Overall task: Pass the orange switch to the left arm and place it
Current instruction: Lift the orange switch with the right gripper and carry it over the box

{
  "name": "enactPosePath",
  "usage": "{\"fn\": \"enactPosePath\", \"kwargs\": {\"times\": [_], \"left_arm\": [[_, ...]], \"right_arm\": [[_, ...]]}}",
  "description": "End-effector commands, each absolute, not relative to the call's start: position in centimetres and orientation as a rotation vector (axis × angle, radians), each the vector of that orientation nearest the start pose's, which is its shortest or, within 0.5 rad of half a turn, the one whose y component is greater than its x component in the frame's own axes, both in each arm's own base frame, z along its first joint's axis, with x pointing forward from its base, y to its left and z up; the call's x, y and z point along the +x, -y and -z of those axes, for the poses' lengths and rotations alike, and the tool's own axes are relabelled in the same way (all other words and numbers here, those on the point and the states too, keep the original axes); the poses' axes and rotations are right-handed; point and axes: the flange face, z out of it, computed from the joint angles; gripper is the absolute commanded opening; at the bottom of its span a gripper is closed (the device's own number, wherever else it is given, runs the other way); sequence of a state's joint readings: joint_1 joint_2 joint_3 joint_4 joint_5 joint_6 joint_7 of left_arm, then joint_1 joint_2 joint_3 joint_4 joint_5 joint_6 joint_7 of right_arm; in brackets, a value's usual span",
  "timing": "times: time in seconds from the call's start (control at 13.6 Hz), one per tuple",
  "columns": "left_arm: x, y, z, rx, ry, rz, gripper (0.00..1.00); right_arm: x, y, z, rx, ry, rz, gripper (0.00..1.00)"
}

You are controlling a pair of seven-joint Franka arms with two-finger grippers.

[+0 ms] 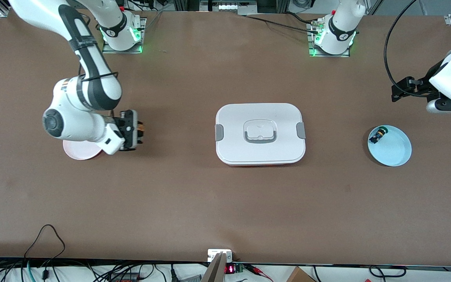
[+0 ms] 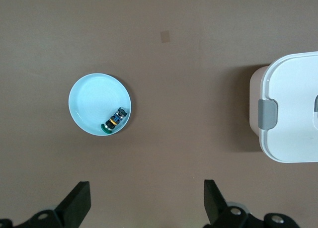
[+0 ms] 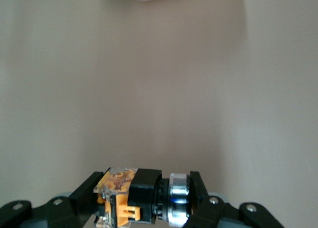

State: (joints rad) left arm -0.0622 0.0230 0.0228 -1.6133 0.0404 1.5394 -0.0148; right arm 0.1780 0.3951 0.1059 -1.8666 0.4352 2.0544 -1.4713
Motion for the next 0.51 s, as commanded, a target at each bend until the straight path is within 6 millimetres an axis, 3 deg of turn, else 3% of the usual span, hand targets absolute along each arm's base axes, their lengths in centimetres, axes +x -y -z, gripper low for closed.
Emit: {"fn": "enactPosePath", "kwargs": {"times": [0.0,0.44], "left_arm": [[55.7,2.4,-59.4,-3.104,-0.028,-0.155,1.0],[55.9,3.6,-59.4,-3.11,-0.074,-0.158,1.0]], "right_arm": [[57.9,-25.3,-32.4,-1.882,1.693,0.182,0.0],[57.8,-37.4,-40.9,-1.648,1.237,0.511,0.0]]}}
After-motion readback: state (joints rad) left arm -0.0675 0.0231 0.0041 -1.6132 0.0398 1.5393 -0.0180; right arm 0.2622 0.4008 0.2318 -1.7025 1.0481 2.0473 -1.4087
